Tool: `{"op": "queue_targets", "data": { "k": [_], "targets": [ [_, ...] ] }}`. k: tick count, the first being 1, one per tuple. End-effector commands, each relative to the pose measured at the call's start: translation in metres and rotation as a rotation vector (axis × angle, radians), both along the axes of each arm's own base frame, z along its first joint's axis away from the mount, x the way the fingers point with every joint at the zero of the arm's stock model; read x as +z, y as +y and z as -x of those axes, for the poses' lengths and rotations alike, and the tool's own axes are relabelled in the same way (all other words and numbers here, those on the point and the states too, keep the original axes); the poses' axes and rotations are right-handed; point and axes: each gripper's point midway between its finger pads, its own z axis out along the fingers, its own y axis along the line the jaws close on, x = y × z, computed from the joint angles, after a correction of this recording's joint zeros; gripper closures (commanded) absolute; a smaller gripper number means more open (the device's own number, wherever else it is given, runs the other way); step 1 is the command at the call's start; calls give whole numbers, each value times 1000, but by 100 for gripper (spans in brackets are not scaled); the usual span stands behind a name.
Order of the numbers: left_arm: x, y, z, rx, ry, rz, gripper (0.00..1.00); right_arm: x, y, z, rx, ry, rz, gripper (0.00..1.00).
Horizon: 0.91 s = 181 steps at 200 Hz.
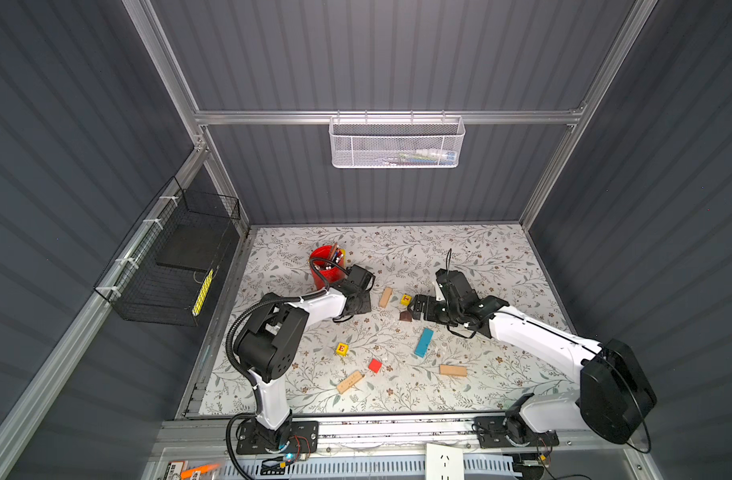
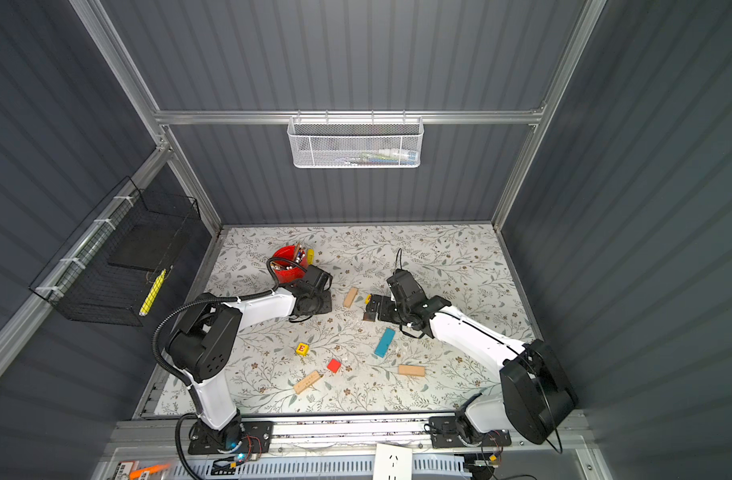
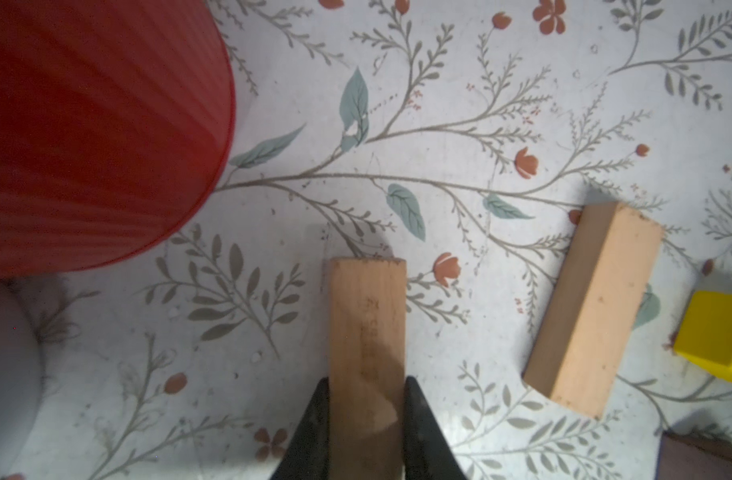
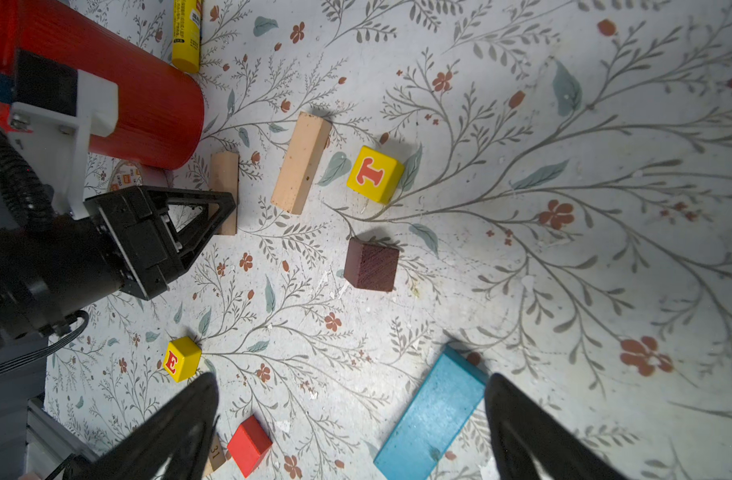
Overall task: Build the wood block tower
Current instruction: 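Close the left gripper on the printed wooden block and lift it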
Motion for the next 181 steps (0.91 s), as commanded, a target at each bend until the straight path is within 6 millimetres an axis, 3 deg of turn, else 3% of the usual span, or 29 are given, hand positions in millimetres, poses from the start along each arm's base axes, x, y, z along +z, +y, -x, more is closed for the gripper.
{"op": "queue_targets", "data": {
  "k": [1, 108, 181],
  "targets": [
    [-7, -2, 15, -3, 62, -17, 79, 6, 3, -6, 13, -23, 7, 1],
    [-12, -15, 79, 43, 194, -50, 82, -5, -5, 4, 13, 8, 24, 1],
    [-19, -24, 103, -10, 237, -84, 77, -8, -10, 11, 13, 17, 27, 1]
  ]
}}
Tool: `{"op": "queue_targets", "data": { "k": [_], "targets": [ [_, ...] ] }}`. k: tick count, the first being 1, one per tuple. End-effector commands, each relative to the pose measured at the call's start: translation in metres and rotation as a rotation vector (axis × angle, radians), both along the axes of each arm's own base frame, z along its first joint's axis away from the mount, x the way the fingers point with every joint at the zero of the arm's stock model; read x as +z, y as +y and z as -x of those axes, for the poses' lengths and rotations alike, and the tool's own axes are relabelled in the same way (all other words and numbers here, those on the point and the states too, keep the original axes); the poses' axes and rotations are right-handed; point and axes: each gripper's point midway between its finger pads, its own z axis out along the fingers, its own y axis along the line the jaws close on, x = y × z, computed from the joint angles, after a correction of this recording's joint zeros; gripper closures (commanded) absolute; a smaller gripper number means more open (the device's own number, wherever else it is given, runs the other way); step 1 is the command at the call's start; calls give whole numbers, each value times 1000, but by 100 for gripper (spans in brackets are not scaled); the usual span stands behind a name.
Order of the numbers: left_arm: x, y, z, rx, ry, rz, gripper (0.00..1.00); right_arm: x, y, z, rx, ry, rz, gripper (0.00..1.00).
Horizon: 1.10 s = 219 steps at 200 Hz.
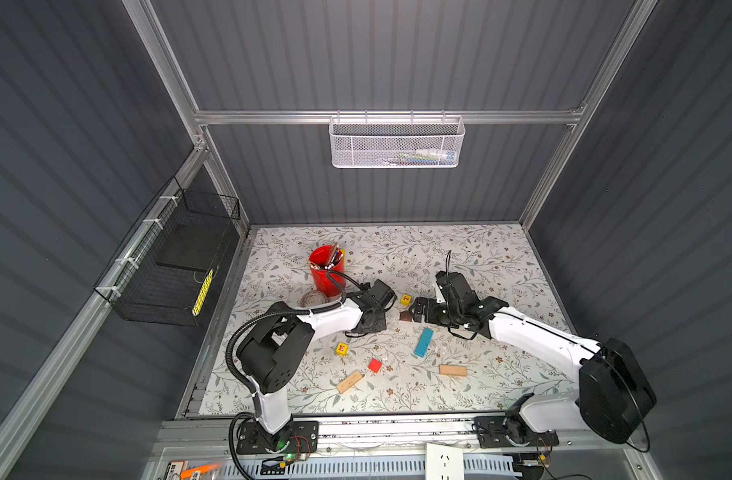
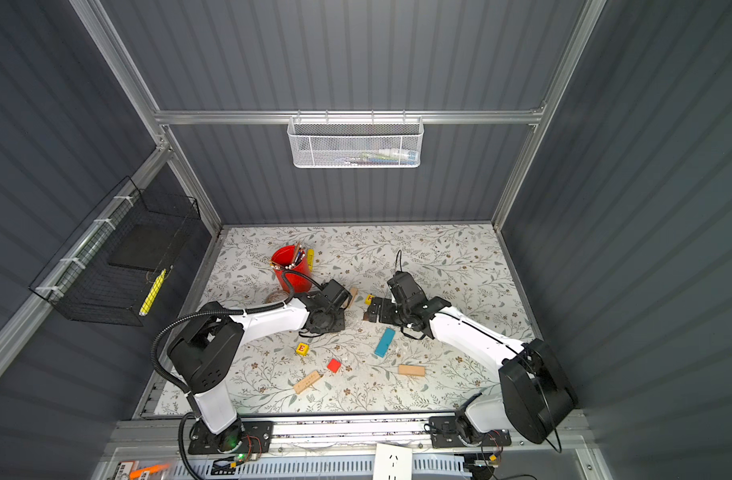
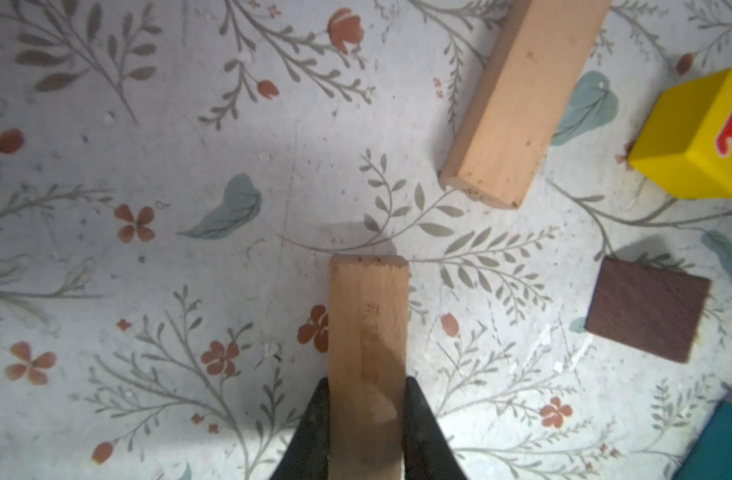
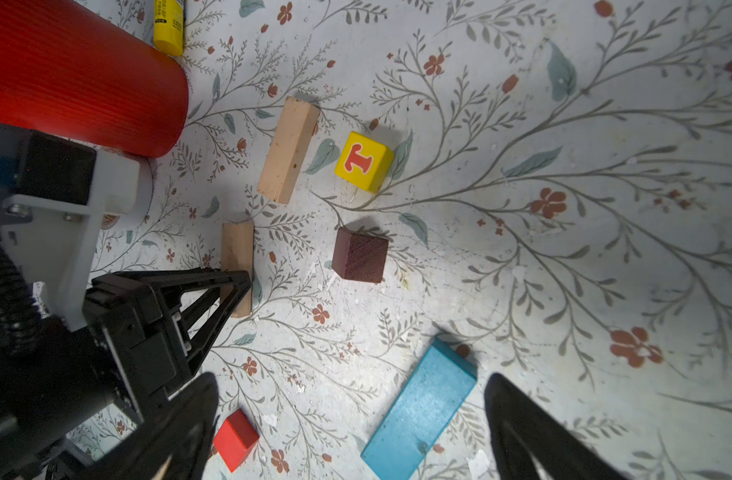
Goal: Build the wood block tower
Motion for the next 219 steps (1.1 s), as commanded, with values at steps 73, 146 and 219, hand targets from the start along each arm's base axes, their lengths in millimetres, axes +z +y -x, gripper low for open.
{"op": "queue_targets", "data": {
  "k": [73, 146, 219],
  "targets": [
    [-18, 8, 32, -60, 114, -64, 63, 1, -7, 5, 5, -1, 17, 1],
    [-11, 0, 29, -39, 111, -26, 61, 2, -4, 2, 9, 2, 21, 1],
    [32, 3, 18, -53, -6, 3, 55, 14, -3, -5, 20, -7, 52, 1]
  ]
}}
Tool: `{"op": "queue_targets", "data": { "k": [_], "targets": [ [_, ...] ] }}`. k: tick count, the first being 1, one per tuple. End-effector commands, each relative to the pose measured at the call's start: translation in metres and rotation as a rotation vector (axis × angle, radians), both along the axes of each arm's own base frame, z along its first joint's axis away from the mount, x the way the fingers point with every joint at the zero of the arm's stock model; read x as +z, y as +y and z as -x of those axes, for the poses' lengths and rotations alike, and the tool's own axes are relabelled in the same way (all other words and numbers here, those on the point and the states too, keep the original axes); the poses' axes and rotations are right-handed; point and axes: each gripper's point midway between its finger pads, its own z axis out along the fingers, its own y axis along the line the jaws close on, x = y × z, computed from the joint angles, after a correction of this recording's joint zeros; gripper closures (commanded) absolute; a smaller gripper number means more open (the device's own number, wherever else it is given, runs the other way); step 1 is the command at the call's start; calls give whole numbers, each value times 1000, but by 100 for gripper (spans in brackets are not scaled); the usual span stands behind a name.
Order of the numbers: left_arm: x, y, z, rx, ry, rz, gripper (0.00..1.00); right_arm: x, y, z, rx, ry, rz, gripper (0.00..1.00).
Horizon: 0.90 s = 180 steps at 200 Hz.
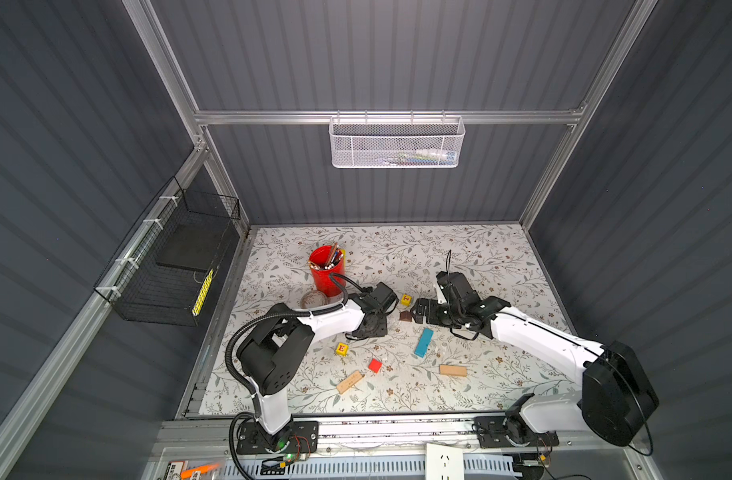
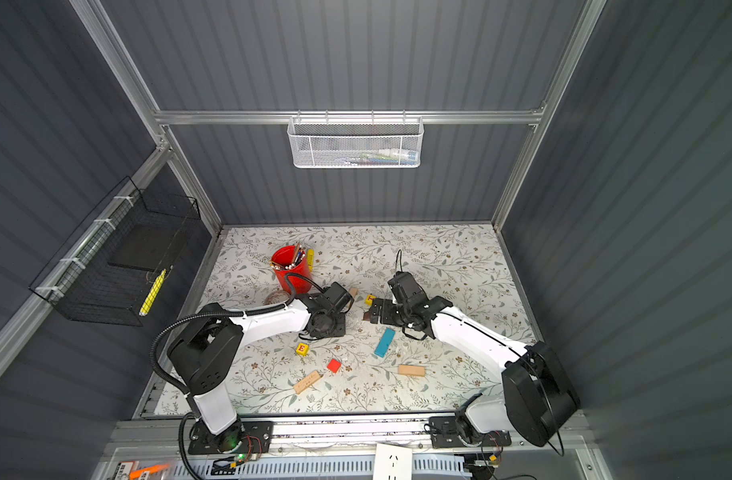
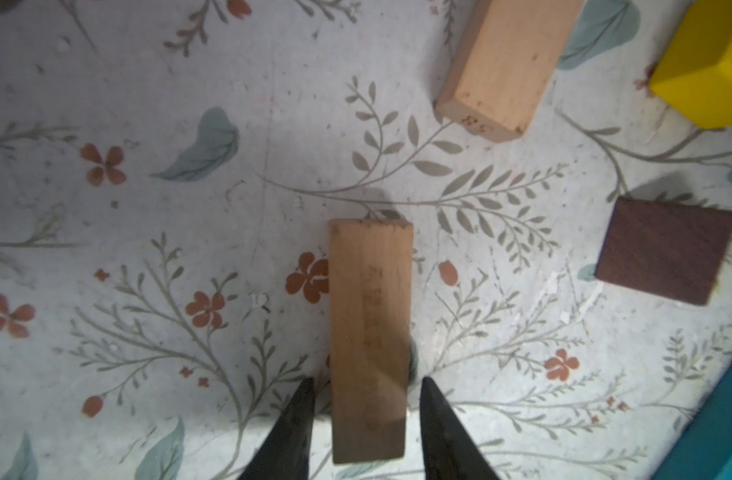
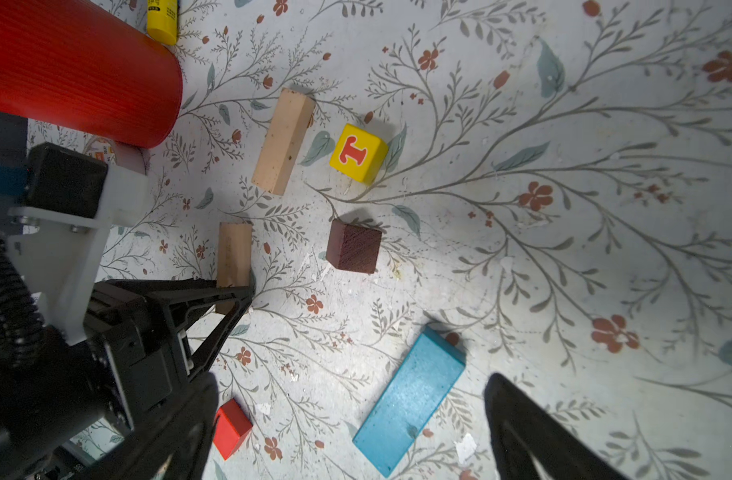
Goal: Build the wood block tower
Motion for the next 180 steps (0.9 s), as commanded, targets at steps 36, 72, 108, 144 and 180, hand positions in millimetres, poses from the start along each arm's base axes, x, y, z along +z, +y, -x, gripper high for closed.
{"op": "queue_targets", "data": {
  "k": [36, 72, 108, 144, 180],
  "targets": [
    [62, 10, -1, -25, -163, 66, 51, 4, 8, -12, 19, 49, 38, 1],
    [90, 26, -4, -31, -265, 49, 45, 8, 29, -24, 41, 69, 43, 1],
    [106, 42, -12, -10, -318, 70, 36, 7, 45, -44, -13, 70, 119, 4],
    [107, 61, -19, 30, -328, 93, 28, -4, 73, -63, -26, 61, 170, 8],
    [111, 73, -18, 41, -365, 119, 19, -18, 91, -77, -64, 71, 176, 14]
  ]
}}
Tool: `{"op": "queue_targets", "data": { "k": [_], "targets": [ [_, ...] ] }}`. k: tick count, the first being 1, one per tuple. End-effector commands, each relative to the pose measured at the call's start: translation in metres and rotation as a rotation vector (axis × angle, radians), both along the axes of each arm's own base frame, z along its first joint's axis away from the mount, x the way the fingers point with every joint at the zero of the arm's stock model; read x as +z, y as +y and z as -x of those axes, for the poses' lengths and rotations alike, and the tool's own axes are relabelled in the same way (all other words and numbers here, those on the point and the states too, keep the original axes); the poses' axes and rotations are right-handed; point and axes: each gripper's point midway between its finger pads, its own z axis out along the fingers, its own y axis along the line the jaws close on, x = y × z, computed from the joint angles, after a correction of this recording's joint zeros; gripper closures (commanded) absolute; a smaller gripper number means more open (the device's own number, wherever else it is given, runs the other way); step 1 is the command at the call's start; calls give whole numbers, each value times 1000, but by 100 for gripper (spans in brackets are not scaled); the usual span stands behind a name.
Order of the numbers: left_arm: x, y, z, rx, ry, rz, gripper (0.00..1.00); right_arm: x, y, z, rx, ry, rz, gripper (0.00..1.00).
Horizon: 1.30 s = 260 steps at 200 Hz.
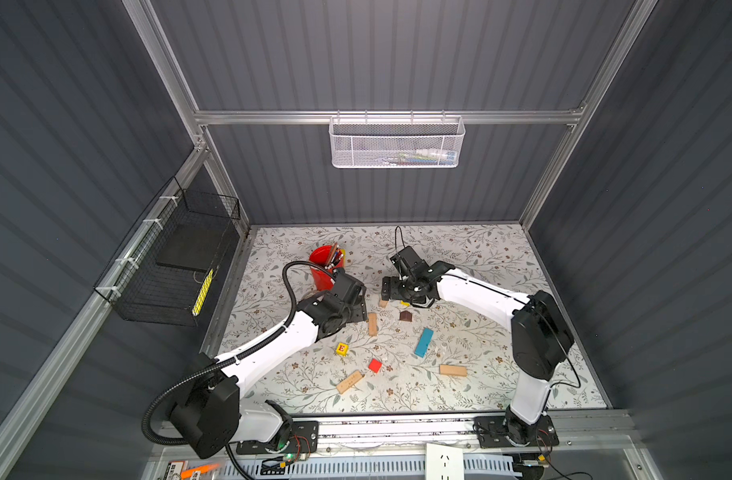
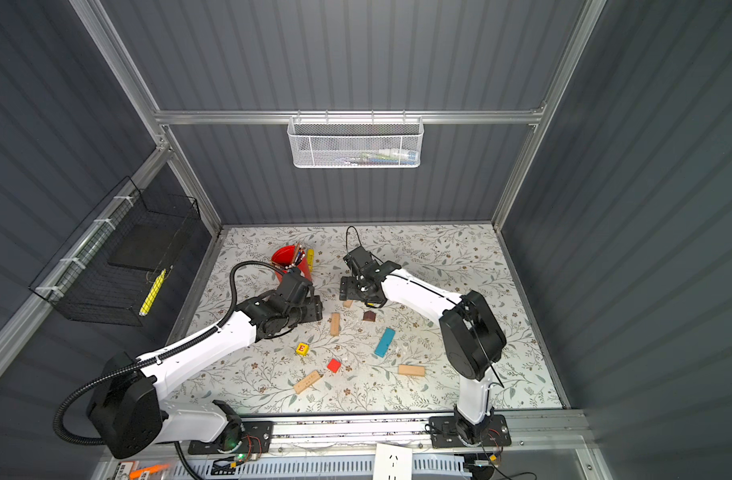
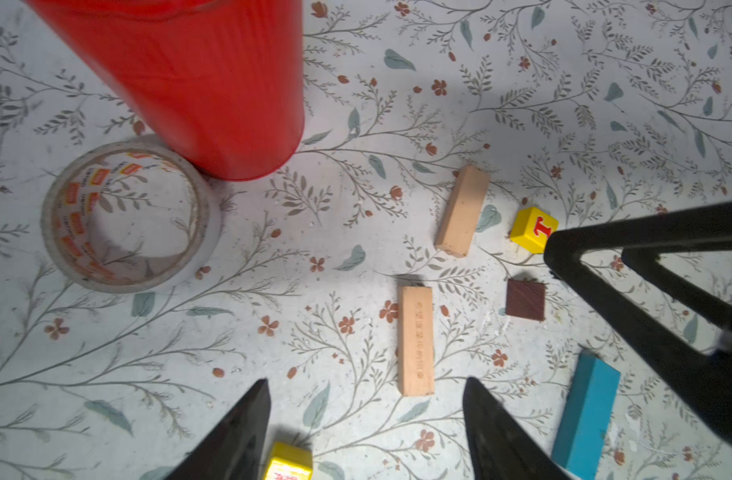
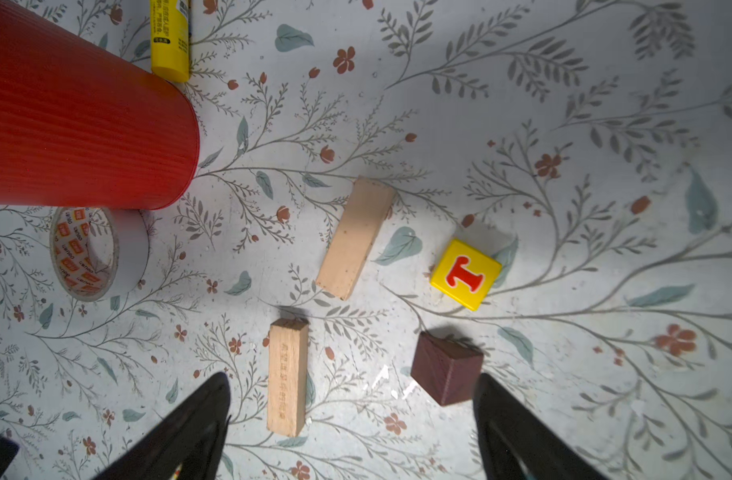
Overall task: Build the wood block tower
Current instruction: 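Lower the right gripper onto the plain wooden block near the yellow T cube and grasp, then carry the plain wooden block with the right gripper toward the printed block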
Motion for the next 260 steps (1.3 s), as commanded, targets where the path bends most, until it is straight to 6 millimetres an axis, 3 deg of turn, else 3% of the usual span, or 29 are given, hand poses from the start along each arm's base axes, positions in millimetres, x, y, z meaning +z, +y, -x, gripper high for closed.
{"op": "queue_targets", "data": {
  "k": [1, 61, 89, 156, 260],
  "targets": [
    [8, 5, 2, -22, -38, 16, 19, -8, 1, -7, -64, 8, 41, 14],
    [16, 17, 4, 0, -70, 4, 1, -27, 15, -20, -133, 10, 58, 27],
    [18, 21, 3, 19, -70, -4, 0, -38, 24, -25, -139, 20, 70, 31],
    [16, 29, 1, 64, -69, -33, 0, -62, 22, -37, -164, 10, 141, 41],
    [9, 25, -5, 67, -42, -52, 0, -90, 21, -43, -141, 29, 189, 55]
  ]
}}
